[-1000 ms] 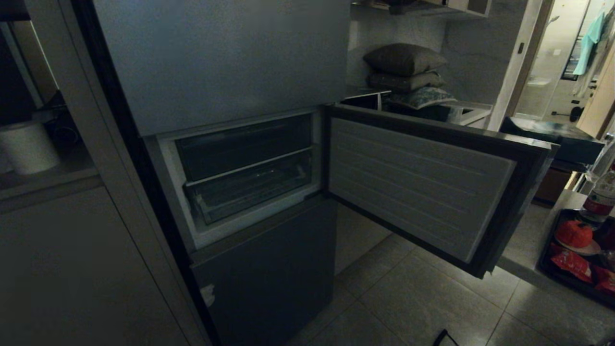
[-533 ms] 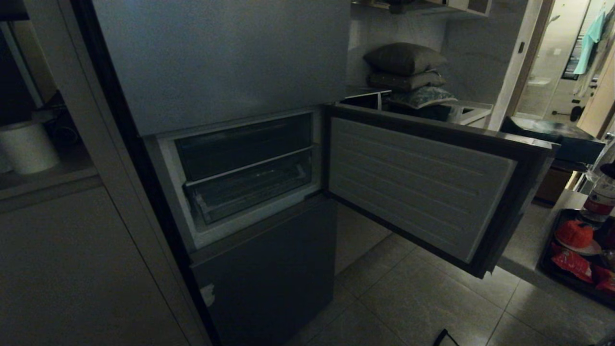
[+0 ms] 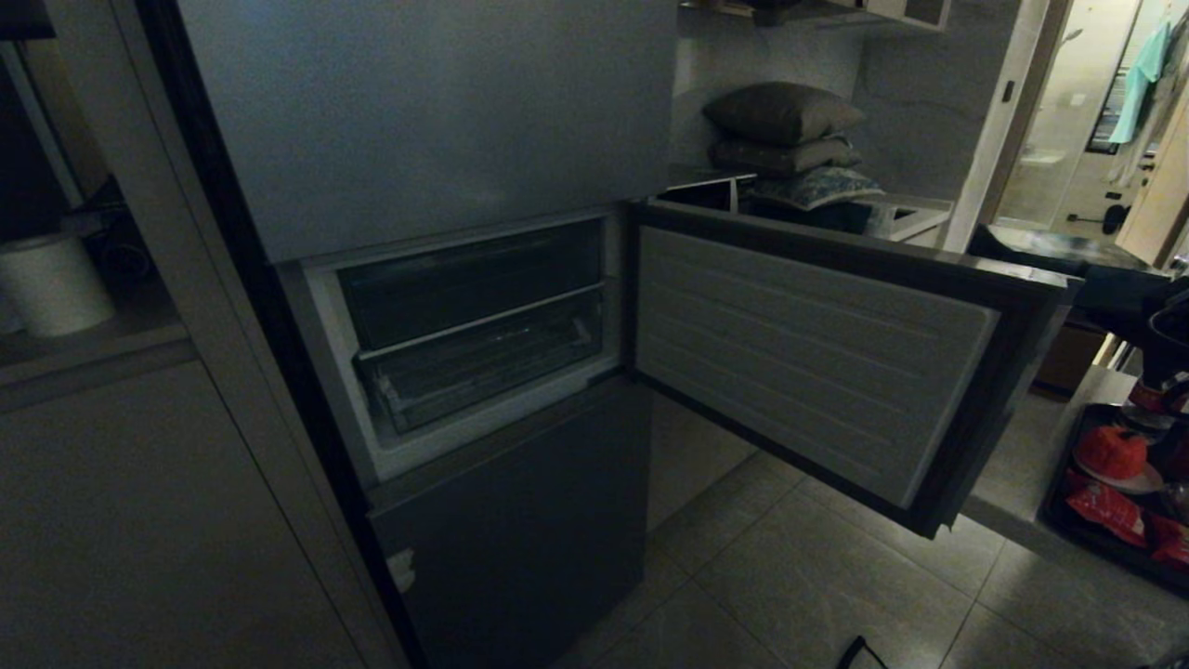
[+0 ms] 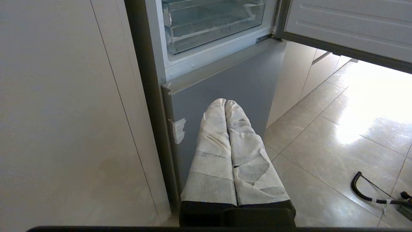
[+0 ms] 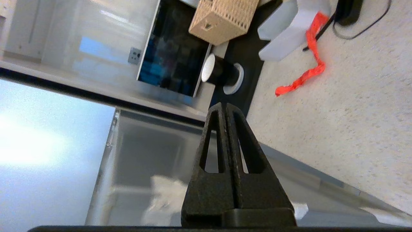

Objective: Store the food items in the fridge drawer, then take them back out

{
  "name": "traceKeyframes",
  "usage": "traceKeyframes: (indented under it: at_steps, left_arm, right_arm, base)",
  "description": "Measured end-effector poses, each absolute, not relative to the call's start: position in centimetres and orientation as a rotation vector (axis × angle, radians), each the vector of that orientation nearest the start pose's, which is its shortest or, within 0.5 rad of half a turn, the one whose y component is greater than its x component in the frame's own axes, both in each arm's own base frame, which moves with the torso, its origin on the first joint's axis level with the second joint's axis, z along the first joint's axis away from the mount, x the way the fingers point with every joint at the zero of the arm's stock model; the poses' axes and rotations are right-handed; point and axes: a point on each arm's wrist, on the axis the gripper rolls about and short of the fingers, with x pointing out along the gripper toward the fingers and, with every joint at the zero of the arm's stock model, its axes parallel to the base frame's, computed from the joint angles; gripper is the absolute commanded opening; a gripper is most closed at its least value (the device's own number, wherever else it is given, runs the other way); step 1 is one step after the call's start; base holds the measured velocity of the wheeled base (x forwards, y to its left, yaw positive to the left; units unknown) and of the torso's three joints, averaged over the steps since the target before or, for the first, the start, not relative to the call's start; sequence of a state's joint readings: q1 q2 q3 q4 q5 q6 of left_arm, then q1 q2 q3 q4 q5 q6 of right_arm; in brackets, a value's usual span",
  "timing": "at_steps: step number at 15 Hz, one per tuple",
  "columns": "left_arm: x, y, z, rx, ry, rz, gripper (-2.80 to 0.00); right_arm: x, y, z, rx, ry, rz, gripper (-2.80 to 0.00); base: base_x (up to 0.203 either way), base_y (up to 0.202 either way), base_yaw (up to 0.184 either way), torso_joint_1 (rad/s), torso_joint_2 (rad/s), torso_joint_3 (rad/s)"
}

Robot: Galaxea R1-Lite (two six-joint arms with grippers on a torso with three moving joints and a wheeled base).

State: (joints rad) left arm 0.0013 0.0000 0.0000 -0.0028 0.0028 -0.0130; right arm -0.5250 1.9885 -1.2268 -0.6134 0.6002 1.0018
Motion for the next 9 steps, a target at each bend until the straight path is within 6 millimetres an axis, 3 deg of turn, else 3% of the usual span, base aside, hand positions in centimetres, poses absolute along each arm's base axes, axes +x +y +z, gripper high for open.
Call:
traceKeyframes:
  at_steps: [5,7,9]
  left_arm:
    - [-2.3,0.0,7.6,-0.013,-0.003,0.004,-2.80]
    - [-2.3,0.0,7.6,-0.013,-0.003,0.004,-2.80]
    - [-2.3,0.0,7.6,-0.013,-0.003,0.004,-2.80]
  right_arm:
    - [37.4,-15.9,17.7,1.100,0.233,0.070,-2.80]
    - [37.0,-14.4,17.3,1.110,0.279,0.095,-2.80]
    - [35.1,-12.5,17.7,1.121,0.343,0.175,-2.80]
  base:
    - [0.000,0.000,0.000,0.000,0.00,0.000]
    - [0.000,0.000,0.000,0.000,0.00,0.000]
    - [0.000,0.000,0.000,0.000,0.00,0.000]
